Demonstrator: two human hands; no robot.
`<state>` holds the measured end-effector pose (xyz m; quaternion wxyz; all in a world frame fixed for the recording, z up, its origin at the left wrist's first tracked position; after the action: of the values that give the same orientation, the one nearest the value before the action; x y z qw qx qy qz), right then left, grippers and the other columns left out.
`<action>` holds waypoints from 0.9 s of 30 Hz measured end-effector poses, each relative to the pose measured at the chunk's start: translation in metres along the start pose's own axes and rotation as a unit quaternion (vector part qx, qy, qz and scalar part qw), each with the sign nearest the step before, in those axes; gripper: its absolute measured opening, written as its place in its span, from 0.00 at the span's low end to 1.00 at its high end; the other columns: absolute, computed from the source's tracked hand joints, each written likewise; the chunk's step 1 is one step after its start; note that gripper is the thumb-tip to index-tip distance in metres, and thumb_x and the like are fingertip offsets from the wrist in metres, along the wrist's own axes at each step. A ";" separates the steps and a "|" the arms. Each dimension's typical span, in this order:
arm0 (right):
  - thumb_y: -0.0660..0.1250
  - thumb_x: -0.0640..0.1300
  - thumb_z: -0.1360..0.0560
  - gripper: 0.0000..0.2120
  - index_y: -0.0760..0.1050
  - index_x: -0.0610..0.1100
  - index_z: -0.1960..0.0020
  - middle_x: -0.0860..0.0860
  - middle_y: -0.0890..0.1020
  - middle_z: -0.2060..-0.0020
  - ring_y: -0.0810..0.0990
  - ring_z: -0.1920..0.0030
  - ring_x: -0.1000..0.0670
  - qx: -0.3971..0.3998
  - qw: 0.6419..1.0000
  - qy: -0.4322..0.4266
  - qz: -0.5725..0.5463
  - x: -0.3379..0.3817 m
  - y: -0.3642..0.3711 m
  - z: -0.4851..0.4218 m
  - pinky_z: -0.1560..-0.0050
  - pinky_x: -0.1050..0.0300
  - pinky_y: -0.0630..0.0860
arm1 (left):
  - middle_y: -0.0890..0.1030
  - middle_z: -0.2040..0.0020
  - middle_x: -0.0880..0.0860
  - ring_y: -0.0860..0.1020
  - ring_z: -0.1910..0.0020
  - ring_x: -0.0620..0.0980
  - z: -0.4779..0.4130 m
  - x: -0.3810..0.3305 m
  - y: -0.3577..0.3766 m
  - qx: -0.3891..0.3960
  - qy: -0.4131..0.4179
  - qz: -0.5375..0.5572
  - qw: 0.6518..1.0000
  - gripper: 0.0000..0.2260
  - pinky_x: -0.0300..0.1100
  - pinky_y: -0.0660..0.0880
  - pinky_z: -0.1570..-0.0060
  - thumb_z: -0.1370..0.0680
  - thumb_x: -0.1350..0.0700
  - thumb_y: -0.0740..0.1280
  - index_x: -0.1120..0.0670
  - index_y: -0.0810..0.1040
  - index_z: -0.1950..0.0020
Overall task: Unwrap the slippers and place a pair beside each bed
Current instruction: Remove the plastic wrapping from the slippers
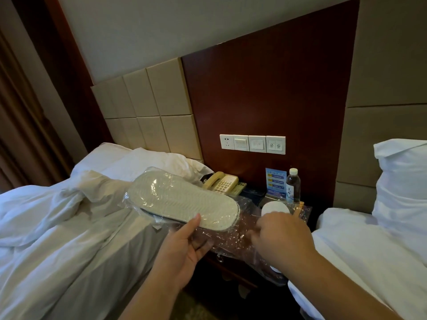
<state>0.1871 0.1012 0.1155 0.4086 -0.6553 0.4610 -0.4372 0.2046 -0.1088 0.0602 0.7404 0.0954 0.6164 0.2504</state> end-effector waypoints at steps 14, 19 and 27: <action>0.81 0.39 0.42 0.31 0.77 0.43 0.40 0.43 0.85 0.48 0.84 0.47 0.42 0.211 0.613 0.051 -0.760 0.029 0.033 -0.013 0.53 0.51 0.81 | 0.85 0.46 0.58 0.85 0.54 0.54 0.002 -0.007 -0.006 0.031 0.068 0.000 0.997 0.24 0.47 0.81 0.60 0.36 0.54 0.78 0.53 0.78 0.41; 0.85 0.41 0.47 0.41 0.72 0.44 0.38 0.43 0.84 0.47 0.84 0.48 0.39 0.207 0.572 0.067 -0.791 0.041 0.046 -0.008 0.53 0.45 0.81 | 0.86 0.47 0.58 0.85 0.53 0.53 0.002 -0.005 -0.002 0.043 0.078 -0.033 0.995 0.19 0.45 0.81 0.58 0.36 0.54 0.79 0.52 0.83 0.46; 0.76 0.35 0.33 0.28 0.74 0.53 0.37 0.43 0.84 0.47 0.84 0.50 0.36 0.192 0.576 0.079 -0.791 0.024 0.050 -0.015 0.59 0.44 0.81 | 0.86 0.47 0.59 0.85 0.52 0.55 0.001 -0.020 -0.017 0.007 0.078 0.120 0.990 0.27 0.47 0.82 0.59 0.31 0.56 0.76 0.60 0.74 0.34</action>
<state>0.1650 0.0637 0.0778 -0.0214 -0.6288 -0.3044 -0.7152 0.2073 -0.1330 0.0696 0.6540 0.1538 0.6582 0.3397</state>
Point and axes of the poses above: each hand's wrist, its own z-axis away from the middle knuckle, its own y-axis out of the palm, x = y × z, the point moved 7 cm from there along -z, towards the middle knuckle
